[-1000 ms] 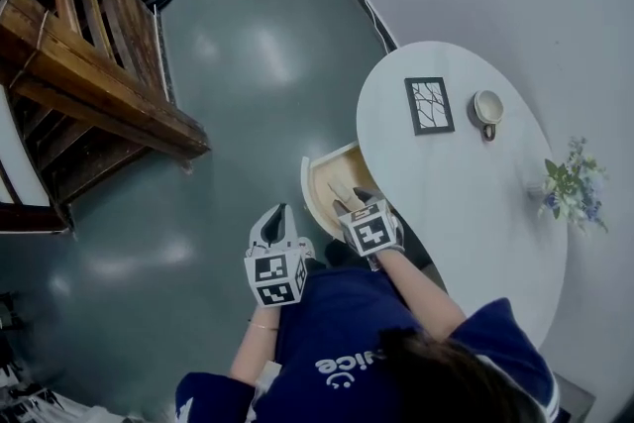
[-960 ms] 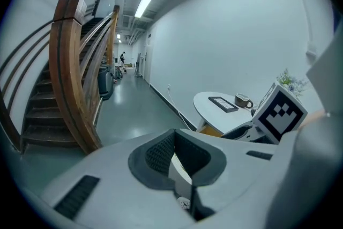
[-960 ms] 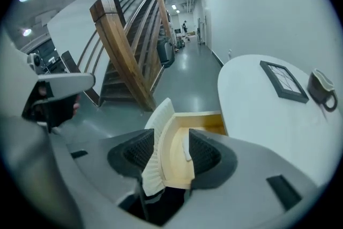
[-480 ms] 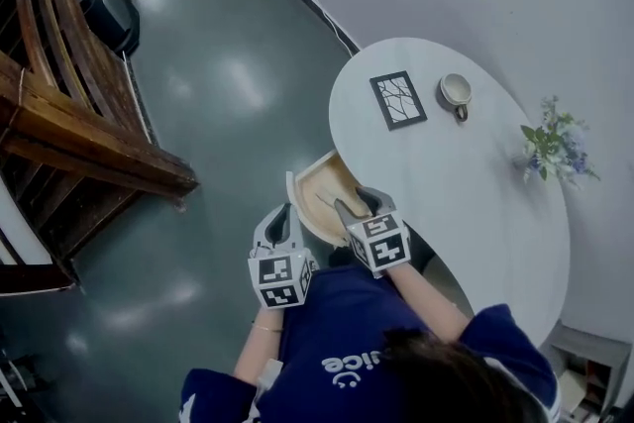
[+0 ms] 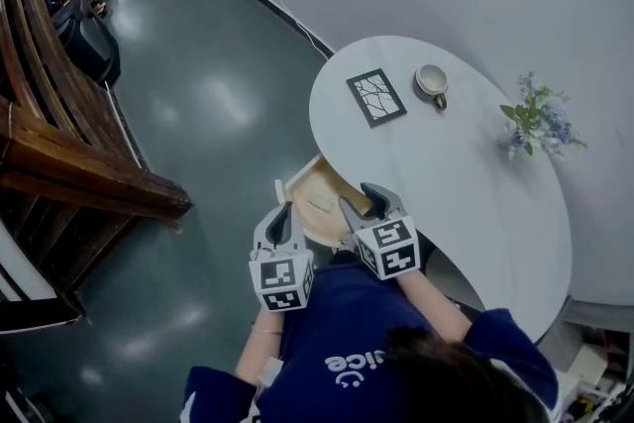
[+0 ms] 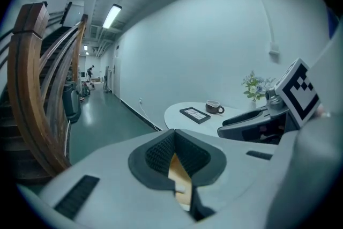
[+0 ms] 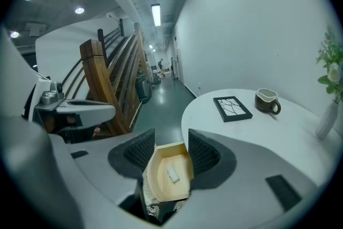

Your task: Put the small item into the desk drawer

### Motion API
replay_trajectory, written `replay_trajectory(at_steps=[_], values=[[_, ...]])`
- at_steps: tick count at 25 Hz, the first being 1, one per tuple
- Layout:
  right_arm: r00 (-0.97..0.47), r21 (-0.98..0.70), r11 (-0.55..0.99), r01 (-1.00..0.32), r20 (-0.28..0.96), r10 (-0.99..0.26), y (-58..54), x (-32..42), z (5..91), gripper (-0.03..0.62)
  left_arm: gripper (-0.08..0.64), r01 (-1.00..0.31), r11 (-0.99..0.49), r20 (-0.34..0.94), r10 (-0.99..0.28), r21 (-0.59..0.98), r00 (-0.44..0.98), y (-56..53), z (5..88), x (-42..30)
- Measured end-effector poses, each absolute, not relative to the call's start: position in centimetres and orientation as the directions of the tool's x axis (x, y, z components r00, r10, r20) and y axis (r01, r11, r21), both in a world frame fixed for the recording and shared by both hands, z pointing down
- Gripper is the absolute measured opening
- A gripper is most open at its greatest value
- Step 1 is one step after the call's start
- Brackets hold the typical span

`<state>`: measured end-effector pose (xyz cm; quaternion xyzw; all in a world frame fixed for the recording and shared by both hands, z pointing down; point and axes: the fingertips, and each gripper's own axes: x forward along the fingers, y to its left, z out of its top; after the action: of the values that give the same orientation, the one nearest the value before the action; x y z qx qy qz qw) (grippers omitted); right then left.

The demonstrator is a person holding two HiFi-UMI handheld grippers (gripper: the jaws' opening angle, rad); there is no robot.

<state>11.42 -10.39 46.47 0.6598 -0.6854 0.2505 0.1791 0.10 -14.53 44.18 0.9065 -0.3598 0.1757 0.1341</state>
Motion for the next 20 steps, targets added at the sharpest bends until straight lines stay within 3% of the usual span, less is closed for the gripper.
replay_trajectory(at_steps=[8,14,20], values=[[-0.008,-0.087,-0.046,-0.995,0.542,-0.840,-9.0,12.6,44.9,0.203,0.003,-0.668,-0.737,0.385,-0.590,0.104,0.710,-14.0,42.9,0.7],[-0.017,-0.095,-0.037,-0.995,0.514,-0.858,-8.5,12.5,44.4,0.154,0.003,-0.660,-0.744,0.378,-0.584,0.105,0.719,-13.6,42.5,1.1],[0.010,-0.092,-0.064,-0.994,0.497,-0.868,-8.0,13.2,44.3,0.055,0.003,-0.651,-0.753,0.370,-0.580,0.098,0.726,-13.2,42.3,1.6]])
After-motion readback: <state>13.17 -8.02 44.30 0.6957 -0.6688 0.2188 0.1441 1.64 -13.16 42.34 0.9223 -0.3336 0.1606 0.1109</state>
